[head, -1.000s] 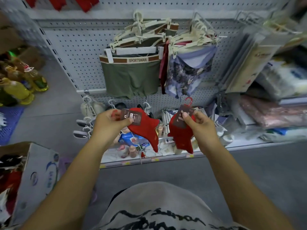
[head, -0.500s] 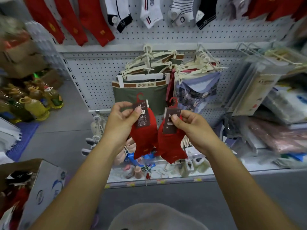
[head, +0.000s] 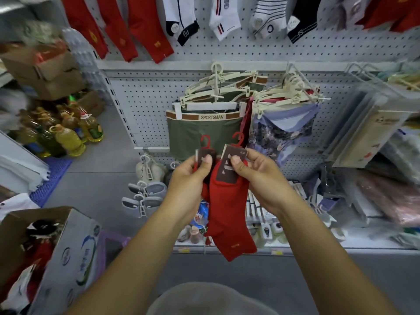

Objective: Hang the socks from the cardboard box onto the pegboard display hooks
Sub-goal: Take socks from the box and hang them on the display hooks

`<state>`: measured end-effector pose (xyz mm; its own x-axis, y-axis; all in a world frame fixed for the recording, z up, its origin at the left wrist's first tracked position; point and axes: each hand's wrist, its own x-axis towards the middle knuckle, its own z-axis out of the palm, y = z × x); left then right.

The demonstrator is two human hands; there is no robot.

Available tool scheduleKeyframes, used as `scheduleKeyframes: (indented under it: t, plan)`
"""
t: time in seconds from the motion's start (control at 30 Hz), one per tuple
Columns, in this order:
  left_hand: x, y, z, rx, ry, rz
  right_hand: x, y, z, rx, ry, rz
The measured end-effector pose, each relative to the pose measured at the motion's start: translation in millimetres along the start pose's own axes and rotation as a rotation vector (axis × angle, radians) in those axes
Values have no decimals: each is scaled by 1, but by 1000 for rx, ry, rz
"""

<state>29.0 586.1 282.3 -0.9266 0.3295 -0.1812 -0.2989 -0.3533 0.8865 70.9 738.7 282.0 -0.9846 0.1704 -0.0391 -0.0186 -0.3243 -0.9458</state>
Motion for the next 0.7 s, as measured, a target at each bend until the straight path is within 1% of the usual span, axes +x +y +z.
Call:
scheduleKeyframes:
  t: [0.13,0.2,0.3,0.37,0.47,0.63,0.7]
  plan:
    - [10,18,-22,-7,26,60,6,-6,-12,-129,79,-48]
    - [19,35,-37,18,29,86,12,-10,-13,-167,92,-56]
    - [34,62,-57,-11,40,103,27,-16,-5,-188,88,-48]
    - [46,83,-69,-6,37,126,41,-21,7,-196,71,-47]
    - [67,118,-89,63,12,179,66,-33,34,-196,42,-72]
    - [111,177,-120,190,3,296,116,-58,87,-245,-28,-152]
    - [131,202,-133,240,-25,340,137,-66,109,-237,-52,-191]
